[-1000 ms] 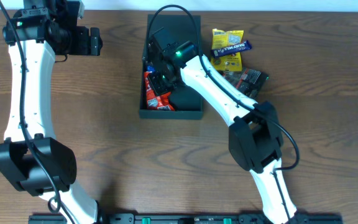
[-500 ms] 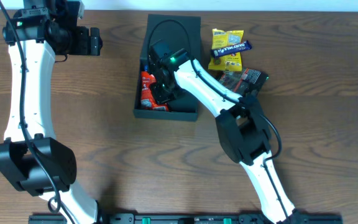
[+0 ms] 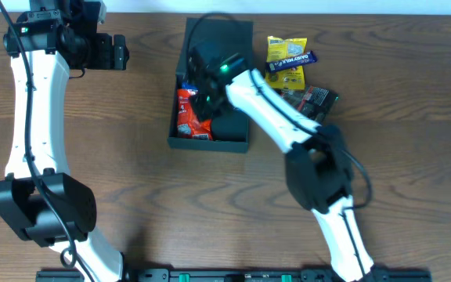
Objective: Pack container
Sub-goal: 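Release the chip bag and move the right gripper back to the pile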
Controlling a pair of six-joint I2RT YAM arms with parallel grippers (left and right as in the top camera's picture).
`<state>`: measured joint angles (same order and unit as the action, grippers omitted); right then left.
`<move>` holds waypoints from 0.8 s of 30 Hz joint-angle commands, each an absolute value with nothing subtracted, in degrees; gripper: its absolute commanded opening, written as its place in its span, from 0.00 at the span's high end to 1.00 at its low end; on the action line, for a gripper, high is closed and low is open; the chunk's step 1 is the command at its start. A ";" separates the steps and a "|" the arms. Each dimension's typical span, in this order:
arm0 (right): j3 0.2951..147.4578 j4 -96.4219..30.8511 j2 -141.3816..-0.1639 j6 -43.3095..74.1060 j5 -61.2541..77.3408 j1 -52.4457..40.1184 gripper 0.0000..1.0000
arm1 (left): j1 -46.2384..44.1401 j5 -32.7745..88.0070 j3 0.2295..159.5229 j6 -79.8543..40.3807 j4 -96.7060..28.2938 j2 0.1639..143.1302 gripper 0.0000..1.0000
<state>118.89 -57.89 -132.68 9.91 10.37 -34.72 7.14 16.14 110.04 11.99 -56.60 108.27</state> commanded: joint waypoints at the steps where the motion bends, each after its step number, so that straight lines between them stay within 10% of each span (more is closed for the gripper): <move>1: 120.49 -57.63 -126.52 14.06 0.82 -29.91 0.99 | 7.60 16.14 109.97 11.55 -56.77 108.64 0.05; 24: 128.81 -41.85 -143.15 16.88 -4.38 -12.38 0.99 | 7.60 16.14 109.97 11.11 -56.80 108.64 0.04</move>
